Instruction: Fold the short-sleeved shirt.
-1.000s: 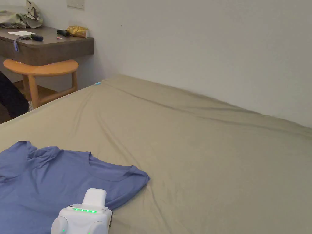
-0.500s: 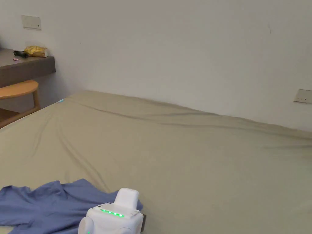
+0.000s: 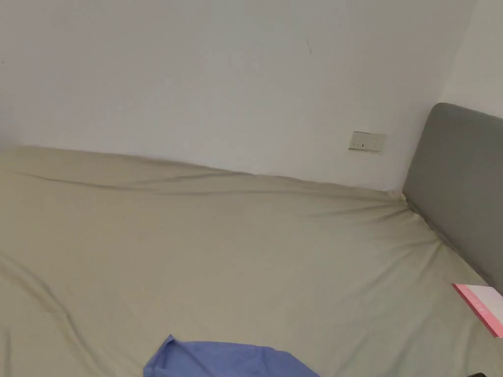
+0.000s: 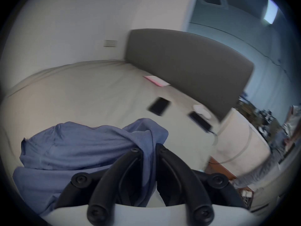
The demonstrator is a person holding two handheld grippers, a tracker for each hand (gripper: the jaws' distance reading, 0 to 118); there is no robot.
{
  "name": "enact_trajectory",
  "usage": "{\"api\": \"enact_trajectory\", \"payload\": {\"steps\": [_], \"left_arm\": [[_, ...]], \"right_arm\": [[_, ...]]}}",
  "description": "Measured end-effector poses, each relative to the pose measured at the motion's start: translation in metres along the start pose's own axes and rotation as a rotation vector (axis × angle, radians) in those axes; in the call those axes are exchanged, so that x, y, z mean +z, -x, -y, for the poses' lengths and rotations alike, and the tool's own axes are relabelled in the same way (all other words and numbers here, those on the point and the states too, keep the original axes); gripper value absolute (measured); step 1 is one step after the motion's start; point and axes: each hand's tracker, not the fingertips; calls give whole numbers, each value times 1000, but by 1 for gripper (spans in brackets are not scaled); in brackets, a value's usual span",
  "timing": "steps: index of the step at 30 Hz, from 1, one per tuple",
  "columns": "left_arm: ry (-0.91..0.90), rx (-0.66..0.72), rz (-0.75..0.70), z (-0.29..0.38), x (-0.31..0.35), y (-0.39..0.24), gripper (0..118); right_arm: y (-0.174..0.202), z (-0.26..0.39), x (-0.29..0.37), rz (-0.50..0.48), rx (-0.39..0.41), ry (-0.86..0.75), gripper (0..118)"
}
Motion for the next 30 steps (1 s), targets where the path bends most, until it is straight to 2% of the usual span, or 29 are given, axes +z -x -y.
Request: {"api": "enact_trajectory", "payload": {"steps": [3, 5, 6, 8, 9, 10, 11, 15, 19, 22, 26, 29, 30], "left_arm": [[40, -32, 26, 19, -7, -23, 15], [112, -25, -19, 36, -17, -22, 25], [165, 4, 4, 41, -19, -16, 33], [317, 106, 89, 51, -20, 0, 109], [240, 175, 127, 53, -9, 12, 117], [216, 202, 127, 55, 0, 21, 111], [194, 195, 61, 53, 10, 31, 108], [55, 117, -219, 38, 71, 82, 108], [-45, 160, -421, 22, 152, 150, 110], [-71, 182, -629, 20, 199, 202, 112], [-5, 349, -712, 43, 222, 272, 112], [166, 401, -776, 68, 197, 319, 112], [208, 408, -782, 75, 187, 330, 112]], "right_arm": [[-12, 0, 11, 27, -6, -4, 1], [-15, 3, 15, 42, -8, 0, 1], [-17, 4, 17, 44, -10, 2, 1], [-15, 8, 17, 47, -18, 7, 1], [-14, 10, 18, 45, -24, 8, 1], [-12, 11, 17, 41, -32, 8, 1], [-10, 13, 16, 35, -39, 9, 1], [6, 12, 16, -6, -45, 7, 1], [28, 7, 15, -55, -21, -20, 1], [45, 3, 10, -103, -15, -31, 1], [66, 3, 2, -159, -7, -19, 1], [75, 7, -4, -233, 2, 31, 1], [77, 8, -6, -229, 4, 37, 1]]}}
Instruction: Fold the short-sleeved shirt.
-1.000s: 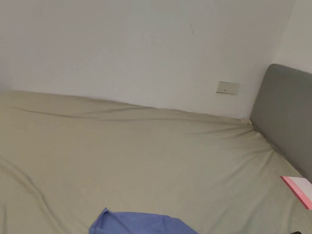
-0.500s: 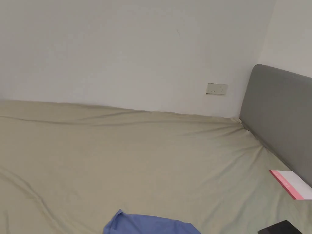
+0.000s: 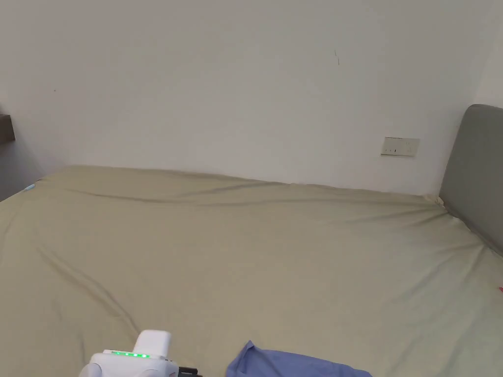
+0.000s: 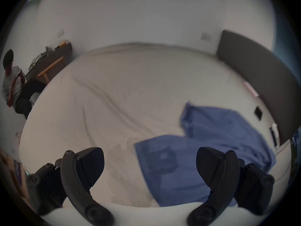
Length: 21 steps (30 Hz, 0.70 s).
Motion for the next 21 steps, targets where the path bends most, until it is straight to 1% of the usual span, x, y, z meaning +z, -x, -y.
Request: {"api": "enact_trajectory", "payload": {"steps": [2, 4, 6, 7, 8, 9, 10, 11, 12, 13, 14, 15, 16, 17, 18, 19, 20, 21], "left_arm": [[65, 7, 13, 3, -39, 1, 112], [131, 36, 46, 13, -52, -9, 106], [164, 78, 79, 22, -69, -15, 101], [142, 63, 55, 29, -57, -23, 97], [27, -29, 14, 37, -30, -32, 97], [51, -34, 20, 38, -20, -35, 90], [45, -28, 39, 41, -11, -37, 74], [-1, 10, 20, 26, -32, -24, 42], [-26, 2, 27, 26, -30, -23, 0], [-40, 29, 74, 27, -24, -23, 0], [-21, 14, 47, 23, -19, -21, 0], [-35, 0, 53, 26, -23, -19, 0], [-48, -5, 57, 27, -18, -17, 0], [-73, -6, 83, 27, -11, -15, 0], [-94, 9, 121, 27, -4, -12, 0], [-106, 26, 130, 29, -2, -11, 0], [-119, 20, 136, 30, -1, -11, 0], [-128, 10, 142, 30, 3, -10, 0]], "right_arm": [[2, 2, -4, 13, 22, 22, 1], [1, 3, -7, 29, 51, 39, 1], [-3, 3, -9, 40, 61, 53, 1], [-6, 3, -11, 46, 63, 64, 1], [-11, 2, -13, 45, 75, 74, 1], [-15, 1, -16, 46, 116, 81, 1], [-20, -1, -21, 66, 161, 82, 1], [-25, -4, -28, 84, 189, 86, 2], [-31, -7, -37, 88, 209, 96, 2], [-38, -12, -48, 85, 220, 110, 3], [-42, -18, -59, 88, 230, 114, 3], [-46, -23, -69, 84, 238, 112, 3], [-48, -28, -85, 63, 250, 117, 4], [-49, -31, -103, 23, 275, 153, 7], [-49, -32, -124, -15, 320, 207, 18], [-47, -29, -151, -38, 376, 254, 29], [-42, -23, -178, -40, 431, 293, 33], [-37, -14, -207, -50, 485, 325, 33]]}}
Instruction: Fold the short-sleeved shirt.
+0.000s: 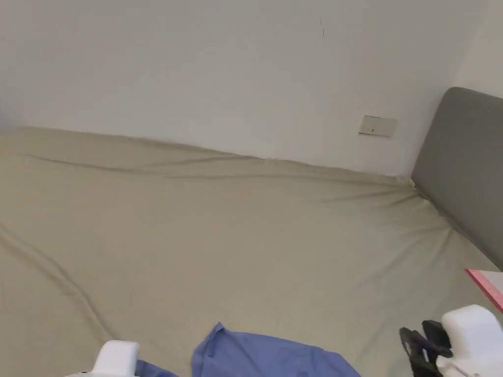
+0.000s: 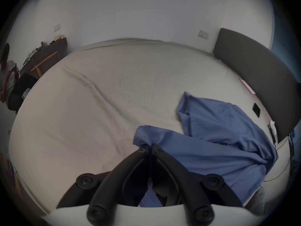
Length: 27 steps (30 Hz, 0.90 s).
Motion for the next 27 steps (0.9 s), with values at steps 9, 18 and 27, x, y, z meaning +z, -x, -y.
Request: {"api": "enact_trajectory", "payload": {"steps": [9, 18, 27], "left_arm": [[-20, -21, 0, 9, 5, 4, 0], [2, 7, -3, 12, -7, 3, 0], [-91, 40, 47, -18, 58, 7, 0]], "right_arm": [[62, 4, -239, -246, -5, 361, 33], [104, 13, -277, -260, 53, 424, 1], [33, -38, -178, -230, -169, 224, 1]]}}
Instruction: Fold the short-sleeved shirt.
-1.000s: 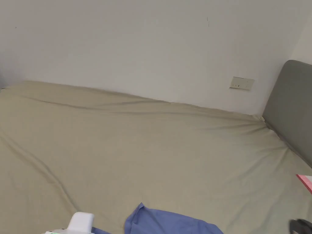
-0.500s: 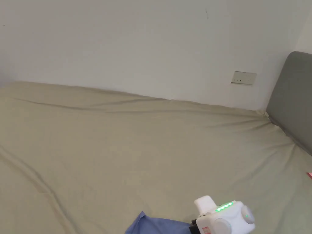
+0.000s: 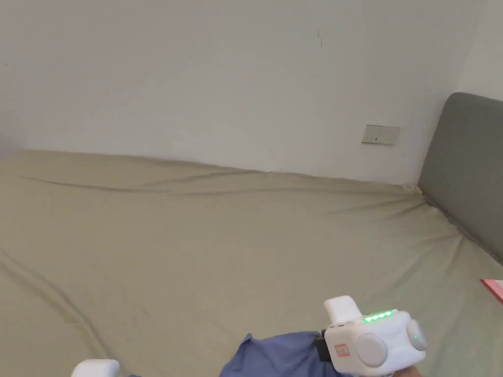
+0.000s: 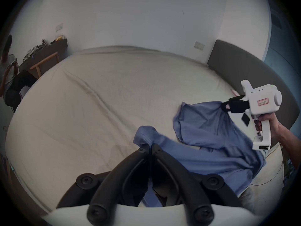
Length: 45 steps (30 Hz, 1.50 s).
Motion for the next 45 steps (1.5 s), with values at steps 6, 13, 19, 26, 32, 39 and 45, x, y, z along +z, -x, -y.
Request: {"api": "enact_trajectory", "payload": {"steps": [6, 13, 19, 26, 32, 39, 45], "left_arm": [[-222, -53, -29, -61, 114, 3, 0], [-490, -92, -146, -140, 259, 22, 0], [-595, 0, -98, -209, 329, 53, 0], [-657, -61, -188, -285, 340, 53, 0], [-630, -44, -220, -332, 301, 66, 0], [-595, -21, -218, -382, 242, 78, 0], [-580, 21, -232, -425, 190, 89, 0]], "right_arm": [[-48, -71, 194, 108, -7, -301, 1], [-98, -110, 403, 210, -104, -581, 1], [-114, -121, 493, 193, -170, -701, 1], [-98, -150, 504, 213, -161, -726, 1], [-91, -189, 475, 262, -141, -683, 1], [-96, -246, 429, 296, -121, -645, 1], [-106, -285, 374, 317, -105, -631, 1]]}}
